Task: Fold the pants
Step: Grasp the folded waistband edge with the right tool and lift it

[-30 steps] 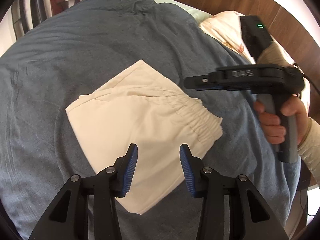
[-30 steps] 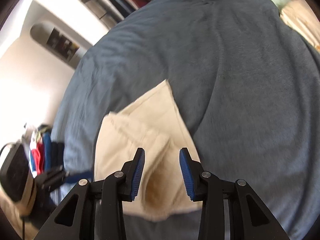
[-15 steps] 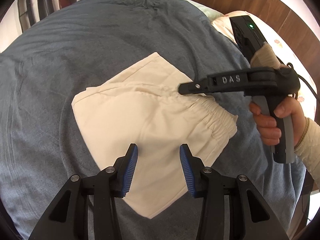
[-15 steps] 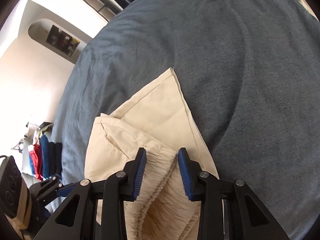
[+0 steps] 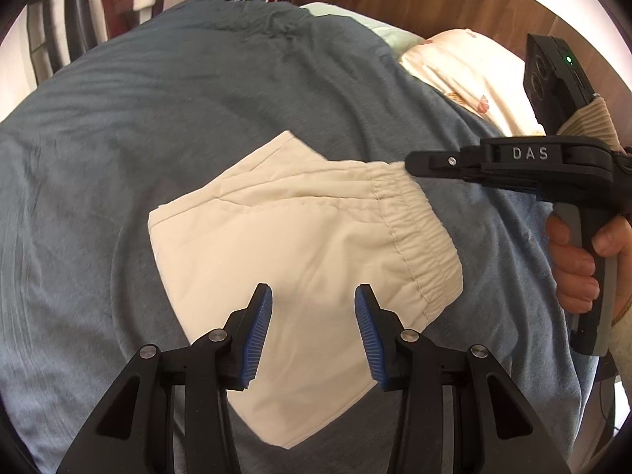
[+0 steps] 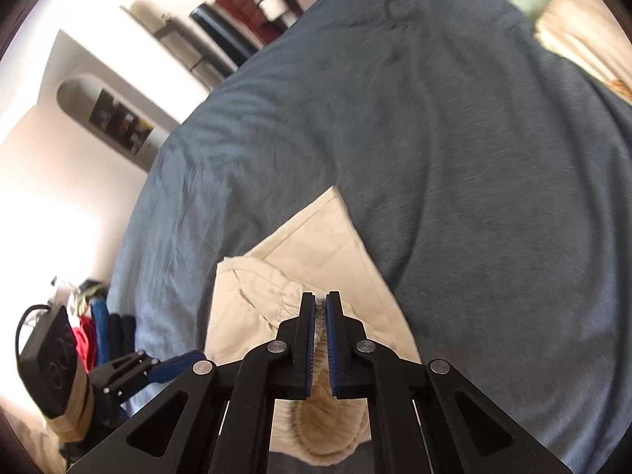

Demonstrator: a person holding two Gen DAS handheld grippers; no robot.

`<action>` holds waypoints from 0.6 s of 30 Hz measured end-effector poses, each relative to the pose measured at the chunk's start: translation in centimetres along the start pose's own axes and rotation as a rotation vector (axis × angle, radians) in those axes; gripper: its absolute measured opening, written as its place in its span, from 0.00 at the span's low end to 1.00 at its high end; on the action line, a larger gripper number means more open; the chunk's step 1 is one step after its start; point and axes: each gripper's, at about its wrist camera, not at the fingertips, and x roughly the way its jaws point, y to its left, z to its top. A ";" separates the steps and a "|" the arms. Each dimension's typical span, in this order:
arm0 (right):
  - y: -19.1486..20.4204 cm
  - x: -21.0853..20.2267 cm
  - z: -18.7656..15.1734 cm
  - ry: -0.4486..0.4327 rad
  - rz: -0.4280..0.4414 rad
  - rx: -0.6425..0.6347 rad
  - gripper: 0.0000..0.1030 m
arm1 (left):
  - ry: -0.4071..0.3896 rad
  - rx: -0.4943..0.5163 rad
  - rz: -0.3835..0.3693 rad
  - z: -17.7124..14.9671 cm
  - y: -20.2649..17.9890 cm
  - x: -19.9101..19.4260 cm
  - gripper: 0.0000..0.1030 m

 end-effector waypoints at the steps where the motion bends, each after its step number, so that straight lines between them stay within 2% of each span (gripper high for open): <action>1: -0.3 -0.6 -0.3 -0.011 -0.013 0.011 0.04 | 0.000 0.004 -0.006 0.1 -0.2 0.2 0.42; 6: -2.4 -0.7 -1.5 -0.002 -0.051 0.093 0.04 | 0.040 0.010 -0.041 0.0 -0.8 2.5 0.42; 10: -3.0 0.1 -2.4 0.026 -0.099 0.100 0.04 | 0.076 0.008 -0.031 -0.4 -0.8 3.9 0.42; 15: -3.2 0.1 -2.7 0.014 -0.101 0.106 0.06 | 0.084 0.011 -0.024 -0.9 -0.8 4.3 0.43; 17: -2.7 -0.7 -2.8 0.002 -0.105 0.116 0.26 | 0.084 0.016 -0.023 -1.0 -0.8 4.3 0.43; 18: -2.3 -1.1 -3.0 -0.009 -0.094 0.111 0.48 | 0.083 0.018 -0.022 -1.0 -0.8 4.3 0.43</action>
